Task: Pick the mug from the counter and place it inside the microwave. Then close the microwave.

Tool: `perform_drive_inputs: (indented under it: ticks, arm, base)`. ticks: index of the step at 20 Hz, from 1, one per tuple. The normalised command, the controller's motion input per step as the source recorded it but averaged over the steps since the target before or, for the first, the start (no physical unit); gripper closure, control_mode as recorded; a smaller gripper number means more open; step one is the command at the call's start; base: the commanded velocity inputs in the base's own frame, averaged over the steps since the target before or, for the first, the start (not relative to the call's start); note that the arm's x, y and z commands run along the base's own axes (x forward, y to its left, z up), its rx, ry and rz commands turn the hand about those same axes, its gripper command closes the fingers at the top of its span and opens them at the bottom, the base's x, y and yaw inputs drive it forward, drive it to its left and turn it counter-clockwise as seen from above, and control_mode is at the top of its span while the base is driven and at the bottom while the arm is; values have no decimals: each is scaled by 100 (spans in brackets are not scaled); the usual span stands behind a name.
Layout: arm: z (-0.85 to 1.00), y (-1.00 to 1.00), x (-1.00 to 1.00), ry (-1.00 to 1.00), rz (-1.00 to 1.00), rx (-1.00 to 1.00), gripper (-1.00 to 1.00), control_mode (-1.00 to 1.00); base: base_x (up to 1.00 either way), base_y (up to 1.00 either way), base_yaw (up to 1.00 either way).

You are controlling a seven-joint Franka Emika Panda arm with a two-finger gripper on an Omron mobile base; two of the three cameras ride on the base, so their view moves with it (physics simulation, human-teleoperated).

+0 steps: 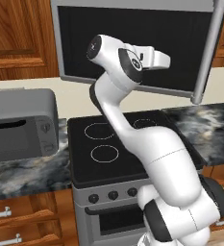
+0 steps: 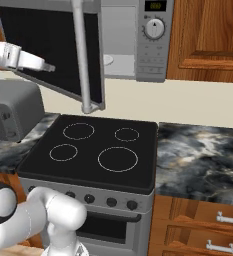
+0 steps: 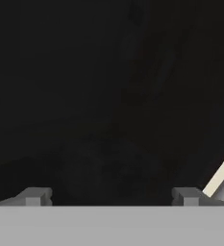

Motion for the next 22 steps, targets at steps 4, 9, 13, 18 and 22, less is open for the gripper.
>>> perform_drive_inputs:
  ticks: [4, 9, 13, 18, 22]
  arm:
    - [38, -44, 18, -7, 0, 0, -100, -100]
    - [8, -50, 22, -13, 0, 1, -100, -100]
    - [0, -40, 24, -14, 2, 3, -100, -100]
    - [0, -31, 22, -20, 4, 6, -100, -100]
    - [1, -25, 22, -12, 8, 7, -100, -100]
  base:
    - [0, 0, 0]
    - [0, 0, 0]
    - [0, 0, 0]
    - [0, 0, 0]
    - [0, 0, 0]
